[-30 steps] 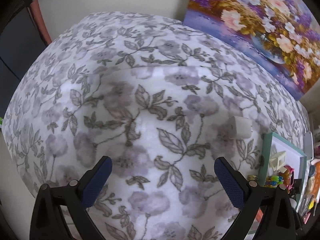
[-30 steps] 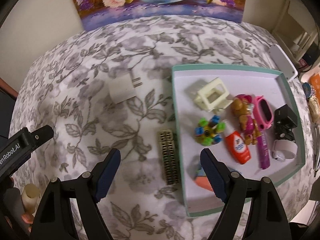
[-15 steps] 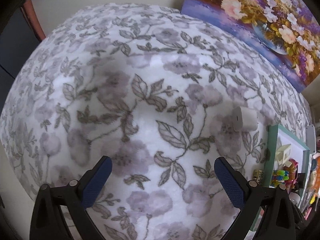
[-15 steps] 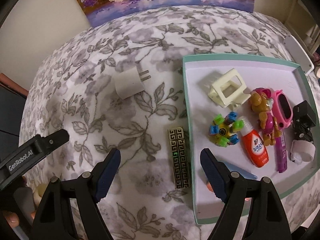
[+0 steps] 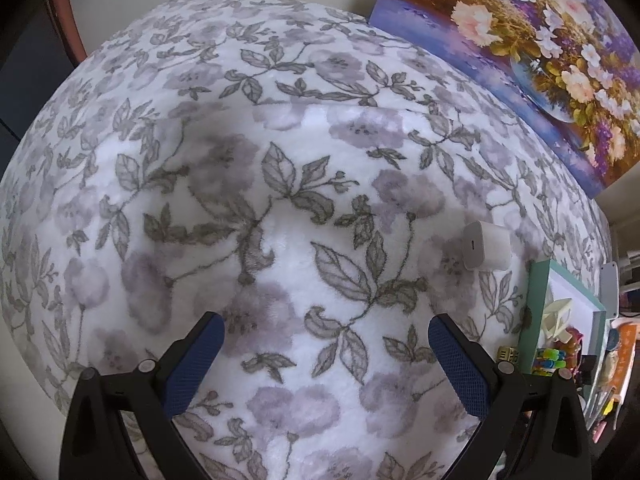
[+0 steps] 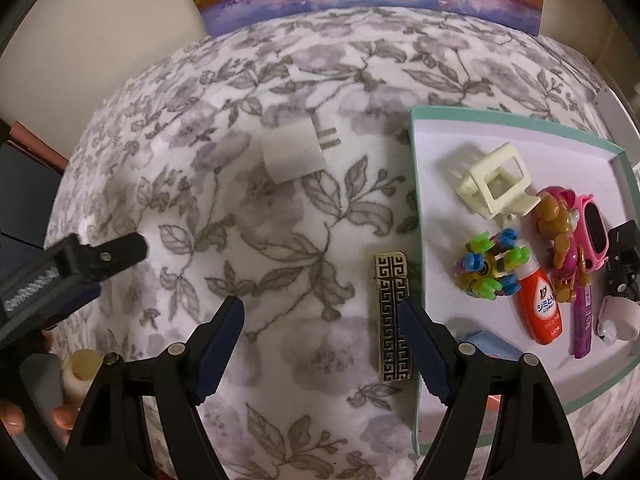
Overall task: Organize rigid objects
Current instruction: 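Lower the right tool onto the gold patterned case and close it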
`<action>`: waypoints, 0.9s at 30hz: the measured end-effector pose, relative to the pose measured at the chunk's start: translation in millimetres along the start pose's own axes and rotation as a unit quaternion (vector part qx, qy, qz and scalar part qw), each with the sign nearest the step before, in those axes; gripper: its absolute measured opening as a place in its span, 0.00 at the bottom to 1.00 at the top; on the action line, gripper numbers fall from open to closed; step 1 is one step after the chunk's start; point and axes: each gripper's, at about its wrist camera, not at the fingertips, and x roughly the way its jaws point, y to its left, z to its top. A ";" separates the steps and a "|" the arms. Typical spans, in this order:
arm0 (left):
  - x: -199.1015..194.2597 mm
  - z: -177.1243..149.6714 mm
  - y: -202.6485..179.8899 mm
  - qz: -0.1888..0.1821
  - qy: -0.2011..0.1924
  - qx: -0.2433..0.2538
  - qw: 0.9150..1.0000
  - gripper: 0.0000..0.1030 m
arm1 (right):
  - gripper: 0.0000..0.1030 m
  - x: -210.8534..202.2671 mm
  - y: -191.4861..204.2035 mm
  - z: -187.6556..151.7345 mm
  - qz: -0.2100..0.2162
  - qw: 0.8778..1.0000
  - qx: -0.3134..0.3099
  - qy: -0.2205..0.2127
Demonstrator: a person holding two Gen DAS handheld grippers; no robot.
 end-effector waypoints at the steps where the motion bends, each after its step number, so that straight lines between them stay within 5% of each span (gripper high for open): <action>1: 0.2 0.1 0.5 -0.001 0.000 -0.001 1.000 1.00 | 0.78 2.8 -0.6 0.0 -0.010 1.000 0.000 0.002; 27: 6.2 3.2 8.0 -0.017 0.012 -0.015 1.000 1.00 | 0.79 34.0 33.5 -12.9 -0.120 0.992 -0.020 0.015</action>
